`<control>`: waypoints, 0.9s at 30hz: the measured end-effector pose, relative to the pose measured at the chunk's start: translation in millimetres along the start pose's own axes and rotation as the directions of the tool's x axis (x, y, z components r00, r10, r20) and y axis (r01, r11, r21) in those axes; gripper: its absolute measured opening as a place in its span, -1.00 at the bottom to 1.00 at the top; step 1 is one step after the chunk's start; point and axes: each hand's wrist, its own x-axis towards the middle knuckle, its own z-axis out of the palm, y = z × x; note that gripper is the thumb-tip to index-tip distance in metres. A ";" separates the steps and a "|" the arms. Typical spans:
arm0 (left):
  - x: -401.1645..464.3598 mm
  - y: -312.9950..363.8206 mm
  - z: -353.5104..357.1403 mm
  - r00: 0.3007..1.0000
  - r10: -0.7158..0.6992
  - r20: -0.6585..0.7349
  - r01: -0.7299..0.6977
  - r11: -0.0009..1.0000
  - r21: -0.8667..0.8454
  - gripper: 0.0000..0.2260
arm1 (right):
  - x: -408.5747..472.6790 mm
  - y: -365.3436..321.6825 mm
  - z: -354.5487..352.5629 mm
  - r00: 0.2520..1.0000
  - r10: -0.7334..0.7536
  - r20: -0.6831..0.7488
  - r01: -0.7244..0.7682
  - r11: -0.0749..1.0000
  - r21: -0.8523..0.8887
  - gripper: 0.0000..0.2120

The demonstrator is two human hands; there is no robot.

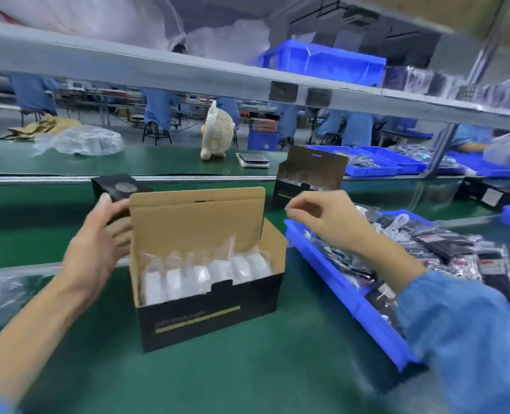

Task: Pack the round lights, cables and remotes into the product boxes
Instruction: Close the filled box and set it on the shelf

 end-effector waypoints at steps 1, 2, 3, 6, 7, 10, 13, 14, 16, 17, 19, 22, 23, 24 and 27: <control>-8.5 8.4 4.0 0.997 0.046 0.058 -0.050 0.996 0.079 -0.65 | 3.5 22.8 -0.7 0.995 0.089 0.041 -0.082 0.987 -0.136 -0.90; -16.3 14.2 11.0 0.992 0.081 0.093 -0.098 0.975 0.200 -0.70 | 3.4 44.4 2.0 0.972 0.208 0.110 -0.169 0.943 -0.287 -0.86; -22.2 15.9 15.5 0.988 0.110 0.106 -0.138 0.941 0.309 -0.66 | -1.7 63.8 8.5 0.931 0.316 0.181 -0.227 0.893 -0.389 -0.81; -34.1 11.9 22.9 0.980 0.185 0.078 -0.200 0.855 0.479 -0.40 | -27.0 100.0 32.6 0.895 0.370 0.249 -0.289 0.907 -0.307 -0.72; -36.2 12.0 23.5 0.977 0.201 0.071 -0.210 0.844 0.493 -0.37 | -31.8 102.9 35.3 0.905 0.372 0.207 -0.325 0.918 -0.229 -0.73; -33.7 14.0 21.3 0.973 0.215 0.088 -0.229 0.830 0.508 -0.41 | -34.1 105.3 37.3 0.923 0.366 0.119 -0.338 0.919 -0.204 -0.78; -32.9 11.9 23.7 0.964 0.253 0.079 -0.258 0.822 0.507 -0.46 | -32.1 107.3 41.5 0.913 0.402 0.076 -0.364 0.884 -0.294 -0.70; -33.3 11.0 24.5 0.963 0.260 0.072 -0.260 0.823 0.505 -0.46 | -31.3 108.9 42.8 0.905 0.418 0.076 -0.372 0.867 -0.332 -0.71; -33.1 10.7 25.1 0.959 0.278 0.061 -0.270 0.824 0.498 -0.47 | -28.2 112.4 42.9 0.892 0.448 0.065 -0.395 0.840 -0.373 -0.77; -32.5 10.2 24.9 0.957 0.284 0.056 -0.274 0.824 0.495 -0.48 | -26.4 113.3 42.2 0.885 0.463 0.051 -0.411 0.828 -0.380 -0.76; -31.8 7.5 24.6 0.955 0.294 0.046 -0.277 0.820 0.500 -0.49 | -24.7 114.2 42.4 0.883 0.469 0.026 -0.420 0.811 -0.407 -0.71; -34.2 6.0 25.0 0.953 0.300 0.047 -0.284 0.826 0.487 -0.49 | -23.3 115.0 42.8 0.908 0.419 0.017 -0.371 0.821 -0.434 -0.65; -33.6 6.8 25.5 0.952 0.301 0.046 -0.285 0.828 0.483 -0.49 | -21.7 114.7 42.6 0.915 0.402 0.034 -0.346 0.824 -0.448 -0.64; -33.4 7.1 25.9 0.953 0.299 0.042 -0.281 0.829 0.483 -0.49 | -19.7 114.2 43.2 0.919 0.390 0.055 -0.323 0.827 -0.460 -0.65; -34.1 7.3 25.6 0.954 0.297 0.037 -0.275 0.819 0.505 -0.47 | -13.4 109.3 46.0 0.921 0.380 0.084 -0.281 0.800 -0.530 -0.69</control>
